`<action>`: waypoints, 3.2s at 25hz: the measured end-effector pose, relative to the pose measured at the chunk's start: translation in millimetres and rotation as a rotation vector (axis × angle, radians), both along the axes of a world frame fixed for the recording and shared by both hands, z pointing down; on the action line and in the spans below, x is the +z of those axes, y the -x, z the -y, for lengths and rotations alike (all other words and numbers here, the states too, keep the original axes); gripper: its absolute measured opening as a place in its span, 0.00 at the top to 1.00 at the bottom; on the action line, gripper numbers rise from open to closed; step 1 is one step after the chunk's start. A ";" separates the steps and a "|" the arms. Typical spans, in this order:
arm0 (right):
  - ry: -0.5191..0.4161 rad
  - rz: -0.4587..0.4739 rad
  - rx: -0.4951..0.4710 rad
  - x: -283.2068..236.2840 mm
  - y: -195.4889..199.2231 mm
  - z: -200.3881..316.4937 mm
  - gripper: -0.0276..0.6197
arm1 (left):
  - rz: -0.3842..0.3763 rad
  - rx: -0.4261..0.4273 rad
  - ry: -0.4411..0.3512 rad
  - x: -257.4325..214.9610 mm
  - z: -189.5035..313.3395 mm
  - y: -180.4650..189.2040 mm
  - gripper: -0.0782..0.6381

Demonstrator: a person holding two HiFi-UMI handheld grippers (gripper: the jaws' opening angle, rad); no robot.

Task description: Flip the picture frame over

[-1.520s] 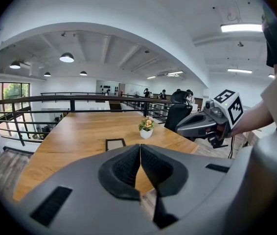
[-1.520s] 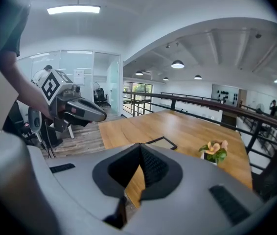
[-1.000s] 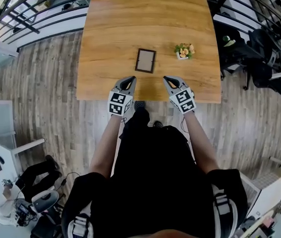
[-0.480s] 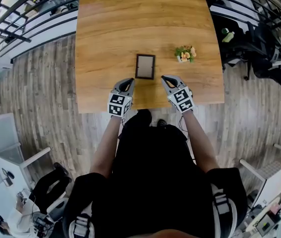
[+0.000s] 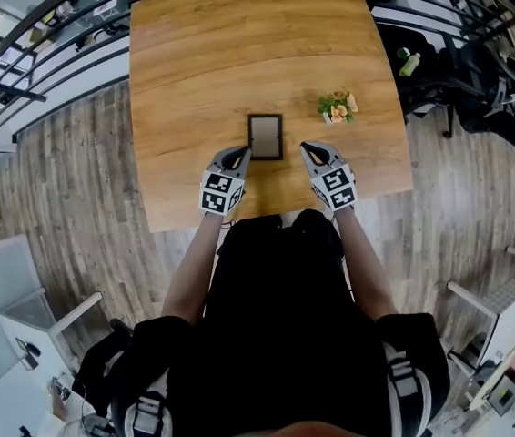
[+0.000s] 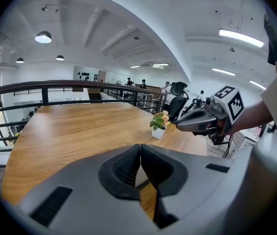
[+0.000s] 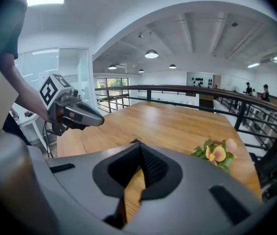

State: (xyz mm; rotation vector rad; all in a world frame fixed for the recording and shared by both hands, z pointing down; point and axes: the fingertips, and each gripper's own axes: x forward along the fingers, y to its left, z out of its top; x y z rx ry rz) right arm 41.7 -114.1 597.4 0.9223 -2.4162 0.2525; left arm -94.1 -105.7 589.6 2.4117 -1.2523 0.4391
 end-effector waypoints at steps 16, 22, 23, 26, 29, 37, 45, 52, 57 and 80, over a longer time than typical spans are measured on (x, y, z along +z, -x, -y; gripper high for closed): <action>0.052 0.013 0.005 17.9 8.0 8.2 0.95 | 0.014 -0.001 0.087 36.5 8.8 -0.2 0.86; 0.094 0.017 -0.032 40.4 16.5 6.9 0.95 | 0.010 -0.046 0.131 58.7 11.8 6.1 0.86; 0.102 0.017 -0.037 43.8 17.6 4.9 0.95 | 0.012 -0.046 0.139 62.1 10.8 5.6 0.86; 0.121 0.019 -0.049 50.1 21.9 -2.2 0.95 | 0.023 -0.043 0.168 74.6 5.9 3.5 0.86; 0.140 0.017 -0.052 57.5 22.3 -11.2 0.95 | 0.025 -0.049 0.188 86.2 1.5 1.4 0.86; 0.180 0.024 -0.041 73.5 18.5 -18.3 0.95 | 0.043 -0.056 0.211 103.0 6.1 -1.4 0.86; 0.183 0.037 -0.033 80.9 17.1 -17.0 0.95 | 0.041 -0.068 0.239 115.2 9.4 -0.2 0.86; 0.196 0.034 -0.031 84.6 15.2 -19.5 0.95 | 0.051 -0.098 0.241 122.2 12.5 -1.1 0.85; 0.197 0.050 -0.016 80.7 11.8 -17.7 0.95 | 0.047 -0.133 0.243 124.9 19.6 -2.9 0.80; 0.216 0.025 -0.021 82.3 -0.1 -15.6 0.95 | 0.132 -0.268 0.325 145.6 24.7 4.1 0.78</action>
